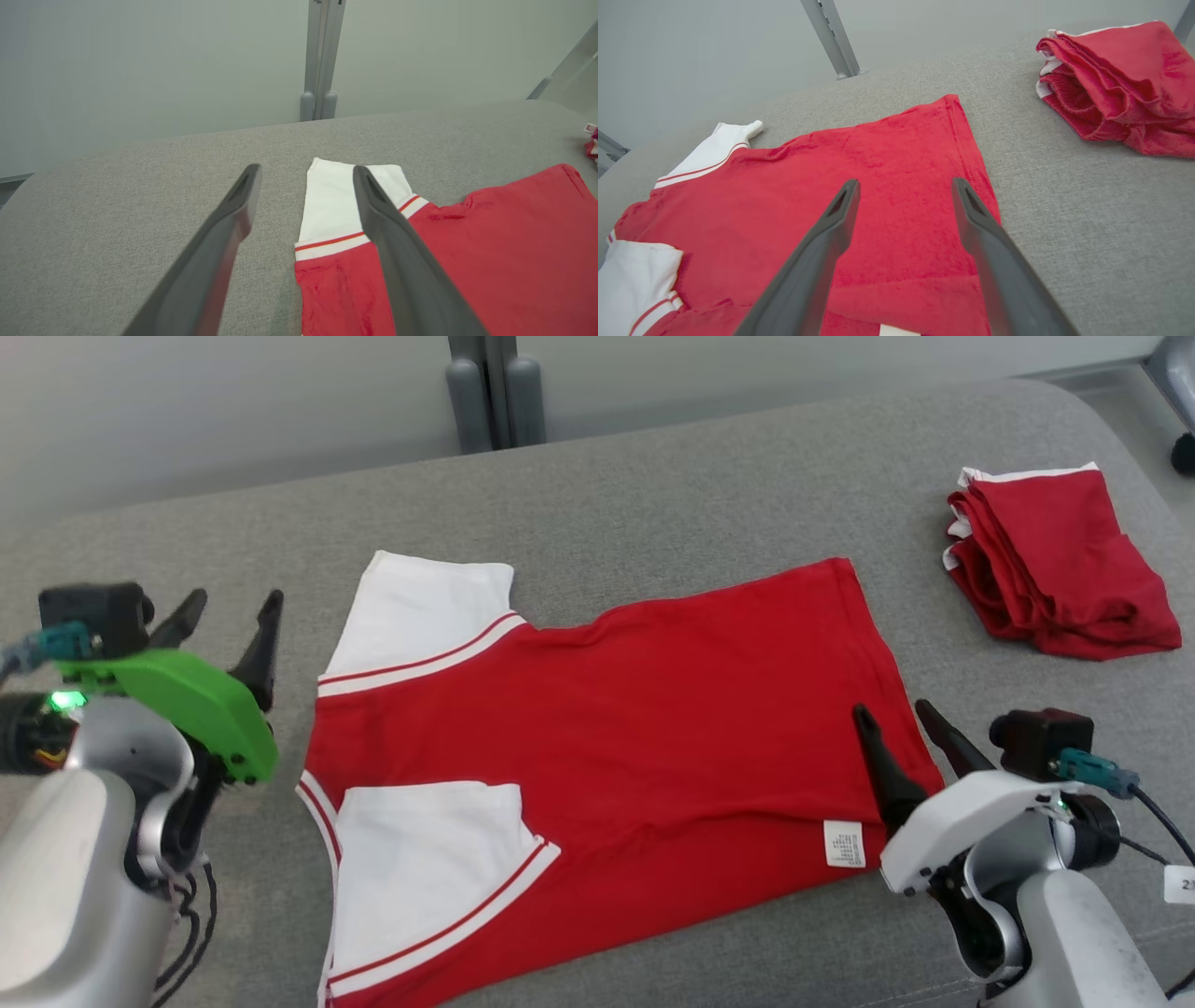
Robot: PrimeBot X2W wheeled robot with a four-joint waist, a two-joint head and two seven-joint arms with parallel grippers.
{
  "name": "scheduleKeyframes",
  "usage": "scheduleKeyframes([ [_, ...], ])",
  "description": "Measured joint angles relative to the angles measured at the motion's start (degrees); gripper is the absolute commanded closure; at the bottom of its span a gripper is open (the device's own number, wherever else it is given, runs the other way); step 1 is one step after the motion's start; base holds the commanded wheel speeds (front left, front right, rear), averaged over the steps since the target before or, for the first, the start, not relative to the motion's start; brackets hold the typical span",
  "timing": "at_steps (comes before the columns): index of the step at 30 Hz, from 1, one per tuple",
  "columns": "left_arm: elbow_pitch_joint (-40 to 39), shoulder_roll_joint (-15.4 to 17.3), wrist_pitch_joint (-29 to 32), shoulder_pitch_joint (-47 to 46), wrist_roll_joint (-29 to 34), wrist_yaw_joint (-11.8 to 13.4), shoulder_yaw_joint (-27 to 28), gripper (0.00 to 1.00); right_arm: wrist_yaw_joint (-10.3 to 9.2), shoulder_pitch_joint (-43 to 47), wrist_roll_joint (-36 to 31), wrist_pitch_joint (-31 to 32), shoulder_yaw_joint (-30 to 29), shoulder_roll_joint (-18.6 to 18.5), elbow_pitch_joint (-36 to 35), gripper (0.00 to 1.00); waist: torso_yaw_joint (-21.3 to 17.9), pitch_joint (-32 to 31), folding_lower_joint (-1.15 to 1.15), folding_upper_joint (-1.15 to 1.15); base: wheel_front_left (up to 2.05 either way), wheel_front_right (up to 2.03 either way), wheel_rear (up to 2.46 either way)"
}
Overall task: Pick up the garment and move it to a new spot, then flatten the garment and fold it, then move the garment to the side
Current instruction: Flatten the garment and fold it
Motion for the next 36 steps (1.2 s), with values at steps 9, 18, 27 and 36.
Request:
scheduleKeyframes([
  [9, 15.37, 2.58, 9.91, -17.75, -0.38, -3.52, -1.08, 0.0, 0.0, -10.4, 1.93, -3.76, 8.25, 0.2, 5.36, 0.0, -5.43, 7.96, 0.0, 0.0, 0.0, 0.0, 0.0],
  [18, 22.37, 4.95, 16.38, -23.98, -0.71, -4.1, -1.69, 0.0, 0.0, -17.46, 3.68, -7.08, 12.41, -0.36, 10.38, 0.0, -11.06, 13.93, 0.0, 0.0, 0.0, 0.0, 0.0],
  [27, 25.31, 6.23, 17.03, -25.54, 0.02, -3.58, -2.43, 0.0, 0.0, -21.36, 5.23, -9.34, 14.84, -0.51, 13.44, 0.0, -14.77, 17.74, 0.0, 0.0, 0.0, 0.0, 0.0],
  [36, 25.88, 6.2, 16.59, -26.92, -0.66, -3.48, -2.04, 1.0, 0.0, -25.46, 6.22, -9.77, 15.22, -1.75, 16.68, 0.0, -15.66, 19.49, 0.0, 0.0, 0.0, 0.0, 0.0],
])
